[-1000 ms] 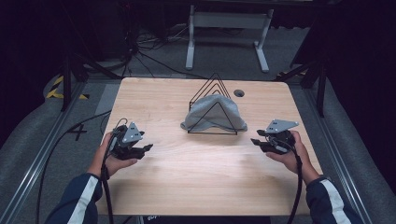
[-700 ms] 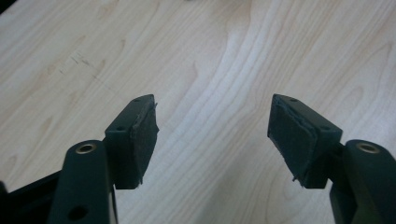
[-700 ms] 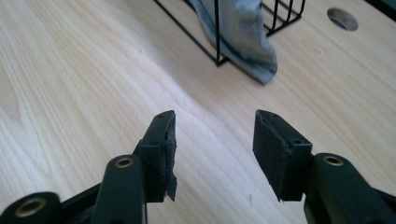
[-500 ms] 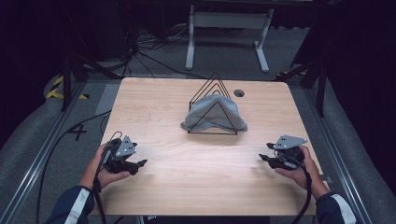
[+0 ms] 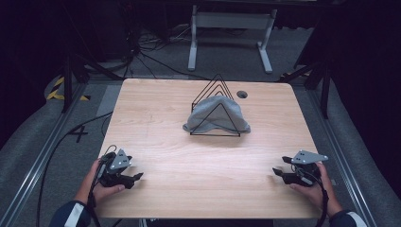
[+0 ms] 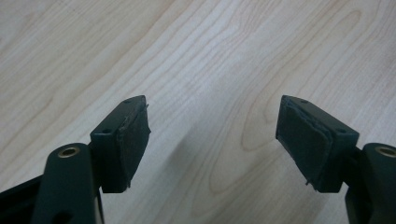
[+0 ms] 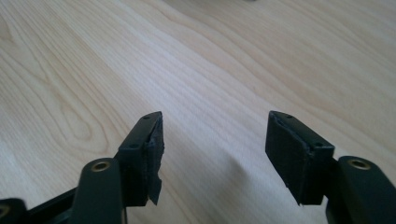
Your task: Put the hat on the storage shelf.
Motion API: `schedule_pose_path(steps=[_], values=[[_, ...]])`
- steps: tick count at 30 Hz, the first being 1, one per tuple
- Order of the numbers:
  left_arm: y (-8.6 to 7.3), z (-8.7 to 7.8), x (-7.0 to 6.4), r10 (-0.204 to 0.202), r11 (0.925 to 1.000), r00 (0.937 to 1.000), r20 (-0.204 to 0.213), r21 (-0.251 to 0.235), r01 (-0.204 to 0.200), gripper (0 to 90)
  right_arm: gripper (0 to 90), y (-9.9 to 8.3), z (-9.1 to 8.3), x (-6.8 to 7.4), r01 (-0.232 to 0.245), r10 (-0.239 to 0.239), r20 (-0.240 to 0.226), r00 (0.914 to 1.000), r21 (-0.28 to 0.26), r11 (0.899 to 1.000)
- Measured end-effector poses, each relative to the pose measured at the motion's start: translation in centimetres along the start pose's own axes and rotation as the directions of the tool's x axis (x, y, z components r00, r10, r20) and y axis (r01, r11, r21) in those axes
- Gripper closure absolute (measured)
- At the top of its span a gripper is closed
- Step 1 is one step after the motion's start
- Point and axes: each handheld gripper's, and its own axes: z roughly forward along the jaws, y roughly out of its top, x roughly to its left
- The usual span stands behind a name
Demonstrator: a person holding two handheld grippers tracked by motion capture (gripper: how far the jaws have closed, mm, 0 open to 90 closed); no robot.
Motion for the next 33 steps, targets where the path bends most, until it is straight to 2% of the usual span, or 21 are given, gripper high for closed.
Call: schedule_pose_path(steps=[4,5,7,9,10,11,12,13,16,18,25,28,31,33], values=[[-0.5,-0.2,-0.2,-0.012,0.9999,0.9998,0.016,0.002,0.012,25.4,34.8,-1.2,-0.3,0.0,-0.035,0.035,0.009,0.9994,-0.001,0.999],[-0.8,-0.1,-0.3,-0.024,0.9996,0.9996,0.017,-0.015,0.024,25.4,33.9,-1.5,-0.4,0.1,-0.041,0.041,0.012,0.9991,-0.003,0.999],[-1.3,-0.1,-0.5,-0.036,0.9993,0.999,0.027,-0.011,0.036,24.5,32.4,-2.5,-0.8,0.0,-0.104,0.105,0.006,0.9945,-0.033,0.994],[-1.6,0.0,-0.7,-0.045,0.9987,0.9983,0.037,-0.02,0.046,24.1,31.9,-3.1,-1.0,-0.1,-0.118,0.118,0.019,0.9928,-0.027,0.993],[-1.8,0.0,-0.6,-0.038,0.999,0.9987,0.035,-0.022,0.039,23.9,31.6,-3.3,-1.0,-0.1,-0.12,0.12,0.023,0.9925,-0.025,0.992],[-2.0,0.1,-0.7,-0.058,0.9981,0.9974,0.044,-0.021,0.059,23.8,30.7,-3.5,-1.0,0.0,-0.125,0.125,0.022,0.9919,-0.023,0.992],[-2.2,0.1,-0.7,-0.054,0.9982,0.9976,0.044,-0.026,0.055,23.2,30.4,-3.8,-1.1,0.0,-0.133,0.134,0.016,0.9909,-0.034,0.991],[-2.2,0.1,-0.7,-0.054,0.9982,0.9976,0.044,-0.026,0.055,22.2,30.4,-3.8,-1.1,0.0,-0.133,0.134,0.016,0.9909,-0.034,0.991],[-3.0,0.3,-0.5,-0.11,0.9909,0.9912,0.073,-0.07,0.115,22.0,28.2,-4.1,-1.3,0.0,-0.142,0.143,0.018,0.9896,-0.037,0.989],[-3.0,0.2,-0.4,-0.095,0.9925,0.9935,0.064,-0.072,0.099,21.2,27.3,-4.1,-1.2,0.0,-0.143,0.144,0.004,0.9896,-0.037,0.989],[-3.0,0.2,-0.4,-0.097,0.9923,0.9934,0.062,-0.071,0.101,20.4,25.8,-4.1,-1.2,0.0,-0.145,0.145,0.007,0.9894,-0.033,0.989],[-3.0,0.3,-0.5,-0.115,0.9904,0.991,0.07,-0.069,0.119,19.7,24.8,-4.1,-1.2,-0.1,-0.149,0.149,0.011,0.9887,-0.031,0.988],[-3.0,0.4,-0.4,-0.116,0.9904,0.9908,0.069,-0.066,0.121,17.5,24.8,-4.1,-1.2,-0.1,-0.149,0.15,0.012,0.9886,-0.031,0.988],[-2.9,0.3,-0.3,-0.099,0.993,0.9929,0.065,-0.057,0.103,16.8,24.8,-4.1,-1.2,0.0,-0.154,0.155,0.014,0.9879,-0.032,0.988]])
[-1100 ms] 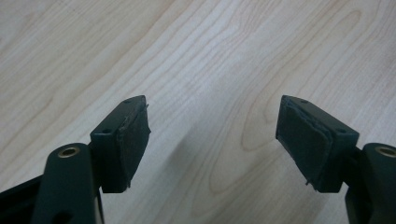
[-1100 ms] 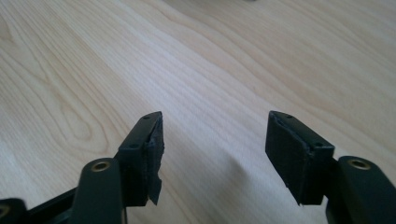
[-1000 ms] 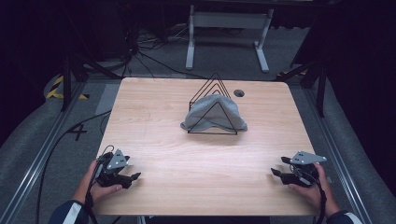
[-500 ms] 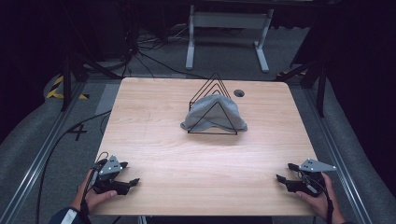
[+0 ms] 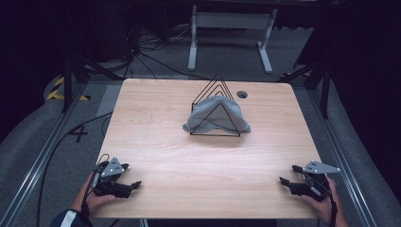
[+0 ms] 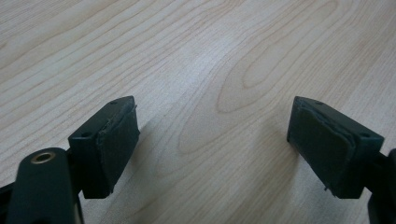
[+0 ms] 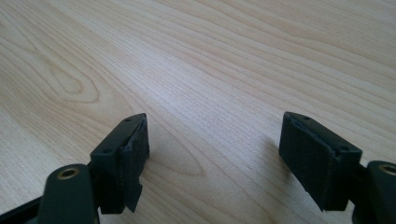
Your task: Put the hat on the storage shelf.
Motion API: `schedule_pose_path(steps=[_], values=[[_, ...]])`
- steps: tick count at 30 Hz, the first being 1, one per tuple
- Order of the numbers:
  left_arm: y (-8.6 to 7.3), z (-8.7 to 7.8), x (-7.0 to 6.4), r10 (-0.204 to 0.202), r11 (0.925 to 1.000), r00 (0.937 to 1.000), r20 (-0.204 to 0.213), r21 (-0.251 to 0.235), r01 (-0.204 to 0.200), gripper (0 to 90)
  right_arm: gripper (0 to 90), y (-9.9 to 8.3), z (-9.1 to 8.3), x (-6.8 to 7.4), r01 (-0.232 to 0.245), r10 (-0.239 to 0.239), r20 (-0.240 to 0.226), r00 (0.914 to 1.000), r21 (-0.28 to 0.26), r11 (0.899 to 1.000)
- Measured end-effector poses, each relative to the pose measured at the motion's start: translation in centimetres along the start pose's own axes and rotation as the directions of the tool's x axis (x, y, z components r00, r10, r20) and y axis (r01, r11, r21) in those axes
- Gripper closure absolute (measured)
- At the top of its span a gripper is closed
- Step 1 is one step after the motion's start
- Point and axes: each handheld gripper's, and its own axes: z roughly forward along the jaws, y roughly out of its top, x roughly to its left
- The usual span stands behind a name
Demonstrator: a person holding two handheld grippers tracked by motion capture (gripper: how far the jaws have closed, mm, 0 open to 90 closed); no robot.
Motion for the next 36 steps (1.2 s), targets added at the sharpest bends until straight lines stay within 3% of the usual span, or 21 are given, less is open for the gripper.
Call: schedule_pose_path(steps=[3,4,36], values=[[-0.01,-0.02,0.04,-0.001,1.0,1.0,-0.001,0.004,0.001,16.0,24.3,-0.02,-0.01,0.02,-0.008,0.008,0.004,1.0,0.0,1.0],[-0.07,0.0,-0.08,-0.024,0.9997,0.9997,0.0,0.0,0.024,16.0,24.3,-0.02,-0.01,0.01,-0.01,0.01,0.004,0.9999,0.0,1.0],[-0.06,0.11,0.02,-0.034,0.9994,0.9993,-0.017,-0.007,0.034,15.1,24.3,-0.02,-0.01,0.0,-0.013,0.013,0.006,0.9999,-0.001,1.0]])
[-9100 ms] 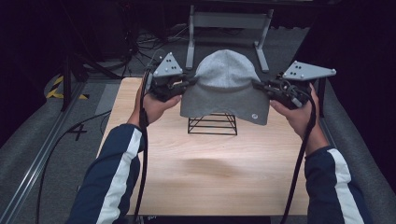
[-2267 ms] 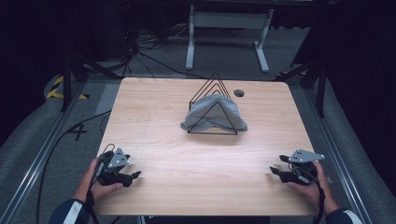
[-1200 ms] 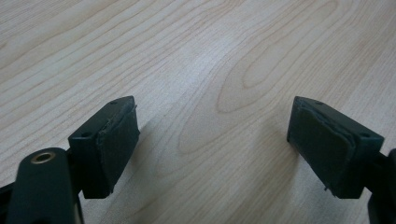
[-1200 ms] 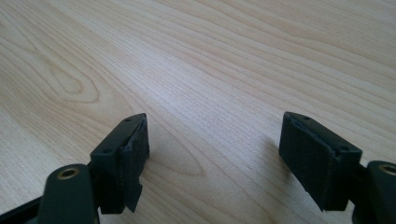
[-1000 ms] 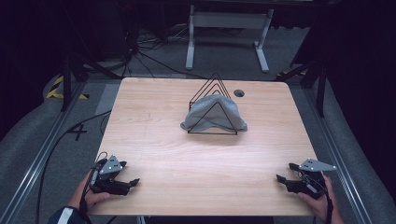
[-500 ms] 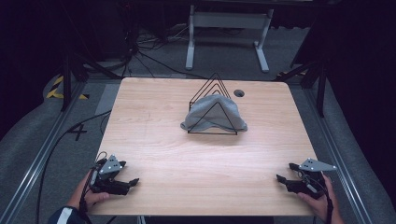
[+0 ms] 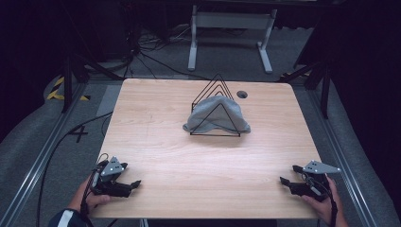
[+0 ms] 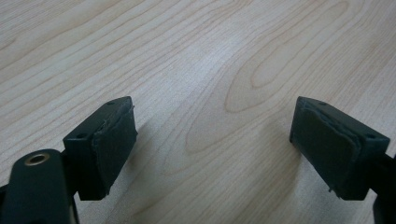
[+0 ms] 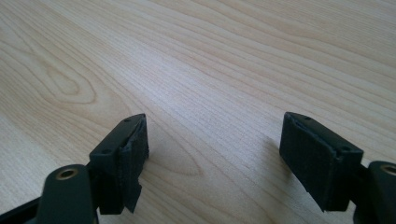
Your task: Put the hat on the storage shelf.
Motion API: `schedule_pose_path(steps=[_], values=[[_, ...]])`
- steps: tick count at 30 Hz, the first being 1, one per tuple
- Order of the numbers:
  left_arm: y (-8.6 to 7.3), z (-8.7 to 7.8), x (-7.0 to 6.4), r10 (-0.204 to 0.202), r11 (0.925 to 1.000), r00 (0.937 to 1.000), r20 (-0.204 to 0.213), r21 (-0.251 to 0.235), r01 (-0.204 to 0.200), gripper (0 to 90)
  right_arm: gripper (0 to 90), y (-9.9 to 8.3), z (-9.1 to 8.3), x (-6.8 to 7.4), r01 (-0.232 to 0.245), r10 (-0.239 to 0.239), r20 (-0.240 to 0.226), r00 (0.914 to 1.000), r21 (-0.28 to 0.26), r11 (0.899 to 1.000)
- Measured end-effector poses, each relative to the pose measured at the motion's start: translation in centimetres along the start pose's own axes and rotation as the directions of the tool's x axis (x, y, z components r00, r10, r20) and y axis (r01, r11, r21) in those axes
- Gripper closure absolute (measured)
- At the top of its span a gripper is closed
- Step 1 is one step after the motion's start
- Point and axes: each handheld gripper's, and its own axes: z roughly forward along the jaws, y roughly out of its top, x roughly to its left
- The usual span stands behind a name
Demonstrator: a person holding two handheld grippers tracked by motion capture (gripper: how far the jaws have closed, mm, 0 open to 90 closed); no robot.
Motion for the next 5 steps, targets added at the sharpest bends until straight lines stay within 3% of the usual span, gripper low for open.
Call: schedule_pose_path(steps=[3,5], values=[[0.1,-0.01,0.15,0.022,0.9997,0.9997,-0.008,0.005,-0.022,14.7,24.3,0.0,0.0,0.0,0.0,0.0,0.0,1.0,0.0,1.0],[0.08,0.06,-0.01,-0.002,1.0,1.0,-0.004,0.003,0.002,14.4,23.7,0.0,0.01,-0.02,0.001,-0.001,0.003,1.0,0.002,1.0]])
